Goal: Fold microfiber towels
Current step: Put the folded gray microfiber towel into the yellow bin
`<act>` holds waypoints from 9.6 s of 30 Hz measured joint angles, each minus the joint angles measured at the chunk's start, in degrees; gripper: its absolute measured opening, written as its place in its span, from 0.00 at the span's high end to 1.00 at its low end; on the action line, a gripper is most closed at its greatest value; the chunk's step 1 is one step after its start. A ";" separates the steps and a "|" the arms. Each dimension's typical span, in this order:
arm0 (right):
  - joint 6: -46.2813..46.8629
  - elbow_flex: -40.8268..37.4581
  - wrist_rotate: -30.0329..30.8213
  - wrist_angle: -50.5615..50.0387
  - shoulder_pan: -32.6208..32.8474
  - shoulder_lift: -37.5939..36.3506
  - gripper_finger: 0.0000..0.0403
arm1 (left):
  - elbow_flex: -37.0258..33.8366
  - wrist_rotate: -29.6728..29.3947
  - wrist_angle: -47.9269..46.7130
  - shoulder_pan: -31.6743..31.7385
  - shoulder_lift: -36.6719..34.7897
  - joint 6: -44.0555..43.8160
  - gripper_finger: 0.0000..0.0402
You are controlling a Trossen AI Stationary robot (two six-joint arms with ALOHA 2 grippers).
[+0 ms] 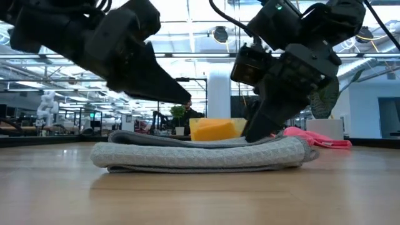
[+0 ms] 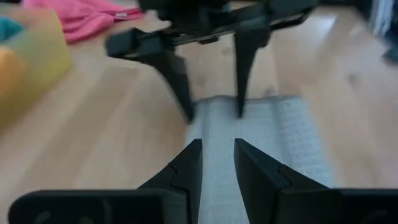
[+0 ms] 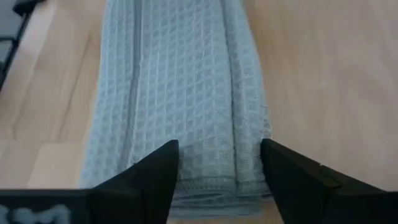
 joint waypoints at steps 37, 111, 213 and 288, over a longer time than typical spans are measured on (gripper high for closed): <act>-16.39 -1.25 10.59 3.60 6.39 -2.66 0.94 | 8.59 37.73 7.88 12.81 16.66 6.50 0.34; 3.09 -9.12 25.55 30.81 17.44 3.52 0.96 | 9.51 13.50 6.71 3.57 12.94 26.27 0.75; -23.56 16.00 23.13 -34.94 -26.02 -6.34 0.96 | 9.44 -22.76 -38.78 -0.55 -4.53 -8.76 0.43; -5.60 -2.38 -13.83 -12.13 -31.68 -15.14 0.87 | 3.50 3.25 1.43 23.51 4.67 8.38 0.43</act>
